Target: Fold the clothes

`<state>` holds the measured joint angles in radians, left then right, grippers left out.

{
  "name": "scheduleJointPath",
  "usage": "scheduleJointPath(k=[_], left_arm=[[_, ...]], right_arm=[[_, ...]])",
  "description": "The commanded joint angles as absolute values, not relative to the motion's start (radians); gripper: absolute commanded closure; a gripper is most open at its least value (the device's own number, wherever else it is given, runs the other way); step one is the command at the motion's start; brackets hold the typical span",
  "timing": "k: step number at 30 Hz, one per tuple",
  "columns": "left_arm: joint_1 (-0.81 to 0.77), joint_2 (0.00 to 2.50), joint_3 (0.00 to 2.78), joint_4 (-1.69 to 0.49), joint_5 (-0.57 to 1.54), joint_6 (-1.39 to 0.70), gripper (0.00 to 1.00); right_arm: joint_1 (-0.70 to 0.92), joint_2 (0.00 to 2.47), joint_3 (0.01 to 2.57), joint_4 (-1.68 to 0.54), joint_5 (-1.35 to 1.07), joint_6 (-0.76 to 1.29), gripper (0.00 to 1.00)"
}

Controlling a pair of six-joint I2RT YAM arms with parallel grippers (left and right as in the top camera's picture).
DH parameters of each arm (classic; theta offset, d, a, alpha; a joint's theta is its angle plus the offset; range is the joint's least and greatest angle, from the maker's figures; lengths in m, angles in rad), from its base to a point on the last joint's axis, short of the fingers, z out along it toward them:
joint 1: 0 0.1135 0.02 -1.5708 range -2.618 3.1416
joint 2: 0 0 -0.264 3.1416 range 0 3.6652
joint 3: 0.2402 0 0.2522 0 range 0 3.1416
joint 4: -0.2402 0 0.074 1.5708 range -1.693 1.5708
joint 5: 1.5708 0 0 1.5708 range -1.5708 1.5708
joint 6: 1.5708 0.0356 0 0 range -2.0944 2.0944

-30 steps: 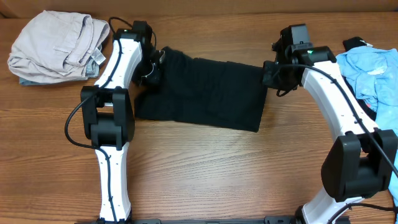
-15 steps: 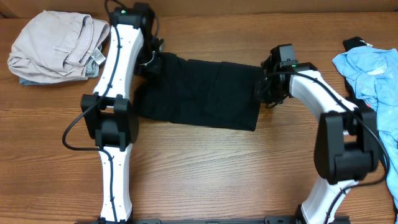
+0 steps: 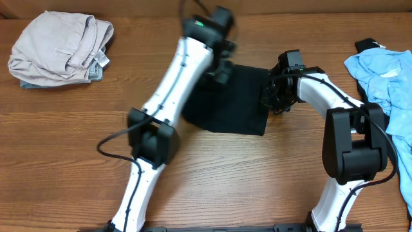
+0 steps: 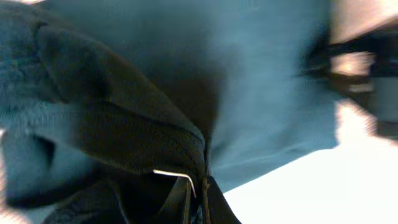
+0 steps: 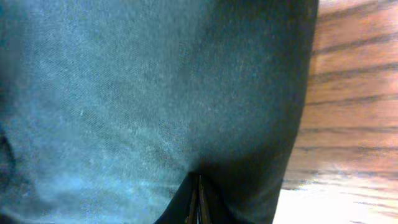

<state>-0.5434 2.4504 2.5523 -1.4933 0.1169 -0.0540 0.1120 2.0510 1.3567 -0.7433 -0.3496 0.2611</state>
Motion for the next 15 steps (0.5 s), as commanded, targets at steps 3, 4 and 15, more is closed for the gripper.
scheduleJointPath(k=[3, 4, 15], left_arm=[[-0.662, 2.417, 2.571, -1.398, 0.150, -0.132, 0.96], [-0.685, 2.417, 2.571, -1.369, 0.150, -0.156, 0.96], [-0.780, 2.419, 2.552, -1.267, 0.159, -0.191, 0.15]], right_arm=[[0.023, 1.952, 1.428, -0.788, -0.482, 0.262, 0.96], [-0.015, 1.892, 1.445, -0.810, -0.497, 0.262, 0.96], [-0.370, 1.524, 1.492, -0.935, -0.500, 0.234, 0.73]])
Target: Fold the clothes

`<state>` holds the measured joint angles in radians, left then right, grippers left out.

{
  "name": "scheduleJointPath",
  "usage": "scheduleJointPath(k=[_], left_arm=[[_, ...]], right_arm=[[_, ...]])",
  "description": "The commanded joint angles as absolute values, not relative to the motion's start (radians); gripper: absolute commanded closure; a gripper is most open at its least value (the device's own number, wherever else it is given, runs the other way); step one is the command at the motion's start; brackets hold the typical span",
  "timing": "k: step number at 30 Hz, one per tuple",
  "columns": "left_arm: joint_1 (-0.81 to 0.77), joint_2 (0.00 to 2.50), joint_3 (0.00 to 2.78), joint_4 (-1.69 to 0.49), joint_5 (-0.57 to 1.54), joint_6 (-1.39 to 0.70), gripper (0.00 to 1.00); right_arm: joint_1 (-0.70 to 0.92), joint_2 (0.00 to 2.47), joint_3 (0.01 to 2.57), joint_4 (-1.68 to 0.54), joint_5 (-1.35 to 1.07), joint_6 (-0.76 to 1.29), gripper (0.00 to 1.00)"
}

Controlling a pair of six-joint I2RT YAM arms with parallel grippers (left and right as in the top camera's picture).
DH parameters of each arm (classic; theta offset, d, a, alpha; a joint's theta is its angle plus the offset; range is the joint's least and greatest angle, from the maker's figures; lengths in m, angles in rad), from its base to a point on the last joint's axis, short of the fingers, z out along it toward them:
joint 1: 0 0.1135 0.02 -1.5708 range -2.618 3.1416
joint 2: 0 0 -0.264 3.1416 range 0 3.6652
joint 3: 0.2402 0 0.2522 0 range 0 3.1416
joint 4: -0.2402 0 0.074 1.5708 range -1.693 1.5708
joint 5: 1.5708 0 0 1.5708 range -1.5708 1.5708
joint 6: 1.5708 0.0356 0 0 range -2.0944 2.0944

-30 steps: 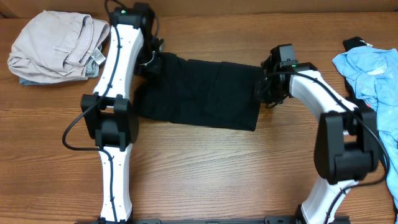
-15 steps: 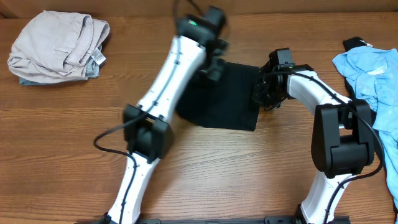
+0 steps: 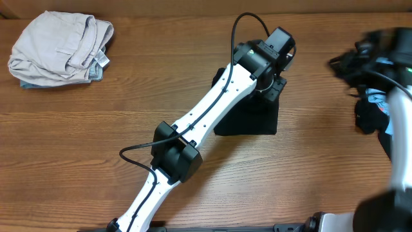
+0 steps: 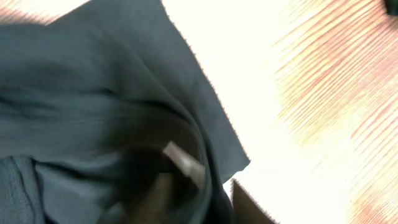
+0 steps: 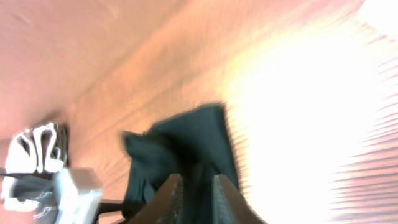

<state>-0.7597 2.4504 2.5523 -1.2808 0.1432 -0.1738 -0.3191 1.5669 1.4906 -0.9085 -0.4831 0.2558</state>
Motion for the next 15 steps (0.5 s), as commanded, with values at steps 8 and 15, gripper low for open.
scheduleJointPath(k=[8, 15], left_arm=[[-0.754, 2.403, 2.578, -1.376, 0.085, -0.124, 0.00], [-0.711, 2.423, 2.543, -1.519, 0.289, 0.035, 0.00]], right_arm=[[-0.447, 1.509, 1.492, -1.011, -0.506, 0.158, 0.66], [-0.445, 1.512, 1.492, -1.033, -0.463, 0.129, 0.61]])
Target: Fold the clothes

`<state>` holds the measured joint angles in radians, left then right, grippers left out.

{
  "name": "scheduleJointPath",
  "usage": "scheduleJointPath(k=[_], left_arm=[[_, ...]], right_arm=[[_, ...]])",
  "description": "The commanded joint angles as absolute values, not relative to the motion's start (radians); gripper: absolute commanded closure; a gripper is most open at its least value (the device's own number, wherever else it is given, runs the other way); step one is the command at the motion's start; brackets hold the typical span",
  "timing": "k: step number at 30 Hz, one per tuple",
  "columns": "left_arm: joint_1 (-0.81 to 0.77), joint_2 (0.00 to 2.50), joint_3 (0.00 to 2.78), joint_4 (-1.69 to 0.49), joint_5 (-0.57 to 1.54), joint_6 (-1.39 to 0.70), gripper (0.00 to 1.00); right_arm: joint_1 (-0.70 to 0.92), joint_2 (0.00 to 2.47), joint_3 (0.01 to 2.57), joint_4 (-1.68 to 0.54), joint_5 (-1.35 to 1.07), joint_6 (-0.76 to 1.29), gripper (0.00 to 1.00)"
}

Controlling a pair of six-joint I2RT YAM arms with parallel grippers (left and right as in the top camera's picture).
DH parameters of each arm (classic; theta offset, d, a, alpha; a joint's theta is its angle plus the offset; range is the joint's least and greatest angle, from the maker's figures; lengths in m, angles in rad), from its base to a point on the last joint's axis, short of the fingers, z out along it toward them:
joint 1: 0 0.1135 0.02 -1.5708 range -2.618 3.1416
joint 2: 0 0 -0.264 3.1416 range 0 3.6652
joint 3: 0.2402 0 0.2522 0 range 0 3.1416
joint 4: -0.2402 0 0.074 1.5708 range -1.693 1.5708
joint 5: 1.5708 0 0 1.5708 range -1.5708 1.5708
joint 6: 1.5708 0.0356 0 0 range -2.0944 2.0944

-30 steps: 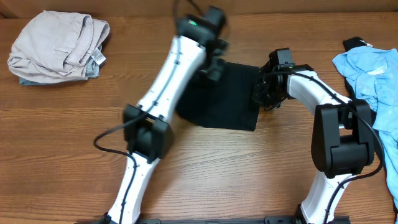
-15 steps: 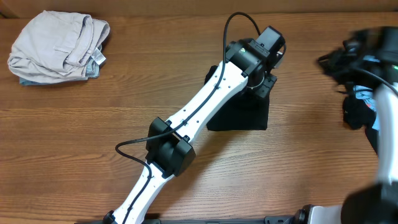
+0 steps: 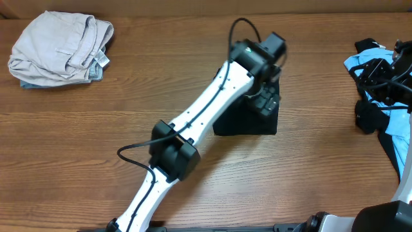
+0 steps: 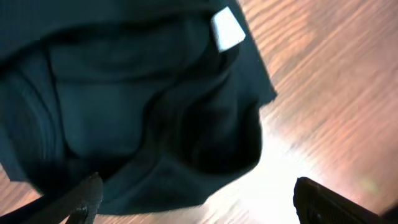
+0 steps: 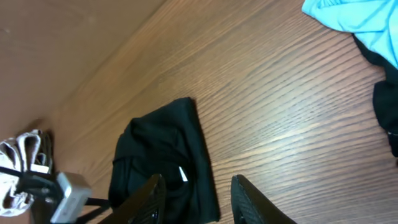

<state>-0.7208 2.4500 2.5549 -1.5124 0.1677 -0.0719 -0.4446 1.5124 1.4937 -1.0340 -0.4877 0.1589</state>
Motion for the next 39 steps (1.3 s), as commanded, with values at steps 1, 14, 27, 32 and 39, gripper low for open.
scheduleJointPath(k=[1, 14, 27, 32, 39], left_arm=[[-0.720, 2.429, 2.527, -1.522, 0.289, 0.048, 0.00], [-0.772, 2.433, 2.238, -1.335, 0.079, 0.135, 0.00], [-0.675, 2.433, 2.015, -1.264, -0.340, 0.082, 0.00], [-0.594, 2.432, 2.024, -1.289, -0.641, 0.094, 0.00], [-0.584, 2.414, 2.188, -1.340, -0.561, 0.196, 0.00]], right_arm=[[-0.445, 1.512, 1.492, -1.036, -0.456, 0.129, 0.61], [-0.445, 1.515, 1.492, -1.042, -0.445, 0.125, 0.61], [-0.444, 1.515, 1.492, -1.027, -0.446, 0.126, 0.61], [-0.444, 1.515, 1.492, -1.028, -0.446, 0.126, 0.60], [-0.444, 1.515, 1.492, -1.027, -0.445, 0.126, 0.60]])
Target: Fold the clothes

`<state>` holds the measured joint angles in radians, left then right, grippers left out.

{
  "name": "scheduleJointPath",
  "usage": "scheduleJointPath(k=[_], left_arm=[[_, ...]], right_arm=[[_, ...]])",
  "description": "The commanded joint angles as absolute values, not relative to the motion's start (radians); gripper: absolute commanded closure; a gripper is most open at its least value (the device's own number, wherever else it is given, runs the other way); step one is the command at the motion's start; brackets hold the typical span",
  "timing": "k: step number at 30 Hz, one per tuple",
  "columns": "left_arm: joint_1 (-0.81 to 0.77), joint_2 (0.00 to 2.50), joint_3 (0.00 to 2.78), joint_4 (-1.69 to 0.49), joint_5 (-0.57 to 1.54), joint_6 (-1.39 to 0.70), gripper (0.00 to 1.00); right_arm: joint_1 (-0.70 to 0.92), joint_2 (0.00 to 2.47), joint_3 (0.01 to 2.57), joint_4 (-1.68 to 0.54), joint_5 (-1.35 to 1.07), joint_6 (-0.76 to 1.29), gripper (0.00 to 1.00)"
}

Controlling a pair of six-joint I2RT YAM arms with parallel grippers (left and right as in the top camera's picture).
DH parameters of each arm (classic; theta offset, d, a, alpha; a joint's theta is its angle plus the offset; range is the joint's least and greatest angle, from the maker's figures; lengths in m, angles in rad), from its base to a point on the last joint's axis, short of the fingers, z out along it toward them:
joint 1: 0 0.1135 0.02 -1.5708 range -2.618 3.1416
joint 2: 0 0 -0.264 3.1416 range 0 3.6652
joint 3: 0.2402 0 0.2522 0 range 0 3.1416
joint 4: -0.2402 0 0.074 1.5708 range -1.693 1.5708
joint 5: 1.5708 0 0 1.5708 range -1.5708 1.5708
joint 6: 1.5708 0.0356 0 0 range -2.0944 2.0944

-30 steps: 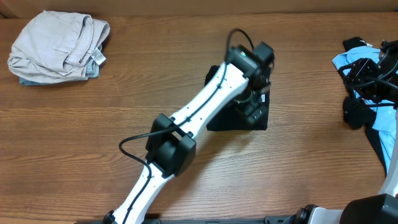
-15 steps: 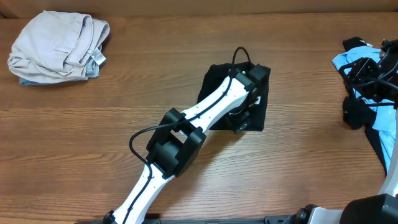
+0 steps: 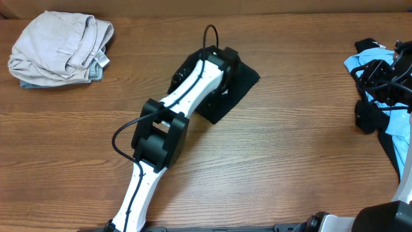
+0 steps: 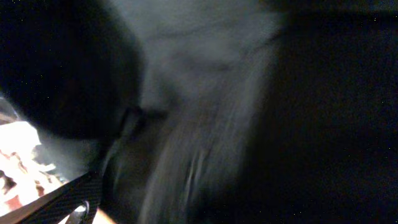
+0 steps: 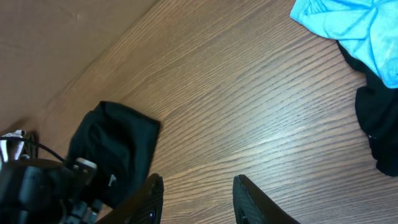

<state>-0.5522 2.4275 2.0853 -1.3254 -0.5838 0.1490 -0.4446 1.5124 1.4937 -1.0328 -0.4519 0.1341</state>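
Observation:
A folded black garment (image 3: 235, 87) lies askew on the wooden table (image 3: 290, 161) at mid-table. My left gripper (image 3: 223, 64) is down on its far part. In the left wrist view dark, blurred cloth (image 4: 205, 93) fills the frame, and only one finger (image 4: 68, 202) shows, set wide at the lower left. My right gripper (image 5: 199, 199) hangs open over bare wood at the far right of the table, holding nothing. From there the black garment (image 5: 118, 149) lies far off to the left.
Bunched beige shorts (image 3: 61, 45) lie at the back left corner. A light blue garment (image 3: 380, 67) and another black one (image 5: 379, 124) are heaped at the right edge beside my right arm (image 3: 386, 87).
The black garment now lies further left and turned to a slant. My left gripper has gone left with it and sits low on the cloth. The right arm has not moved.
Both grippers were shut on the black garment at mid-table. Then the right one had let go and was off at the right edge, the left at the folded garment's right side. The left then stood open over it, and now the bundle lies shifted left.

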Motion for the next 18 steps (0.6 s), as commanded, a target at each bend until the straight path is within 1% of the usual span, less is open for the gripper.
scheduleJointPath(k=[1, 2, 3, 4, 6, 8, 18], left_arm=[[-0.591, 2.413, 2.227, -1.358, -0.456, 0.221, 0.00], [-0.598, 2.412, 2.259, -1.370, -0.358, 0.248, 0.00], [-0.604, 2.412, 2.305, -1.381, -0.178, 0.299, 0.00], [-0.605, 2.412, 2.315, -1.372, -0.094, 0.311, 0.00], [-0.605, 2.412, 2.315, -1.340, 0.043, 0.315, 0.00], [-0.604, 2.416, 2.290, -1.296, 0.128, 0.315, 0.00], [-0.603, 2.416, 2.051, -1.084, 0.123, 0.311, 0.00]], right_arm=[[-0.444, 1.515, 1.492, -1.027, -0.445, 0.126, 0.60], [-0.444, 1.515, 1.492, -1.028, -0.445, 0.126, 0.60], [-0.444, 1.515, 1.492, -1.028, -0.445, 0.126, 0.59], [-0.444, 1.515, 1.492, -1.029, -0.445, 0.125, 0.59], [-0.444, 1.515, 1.492, -1.030, -0.440, 0.125, 0.59], [-0.444, 1.515, 1.492, -1.032, -0.425, 0.125, 0.60], [-0.444, 1.515, 1.492, -1.045, -0.393, 0.122, 0.59]])
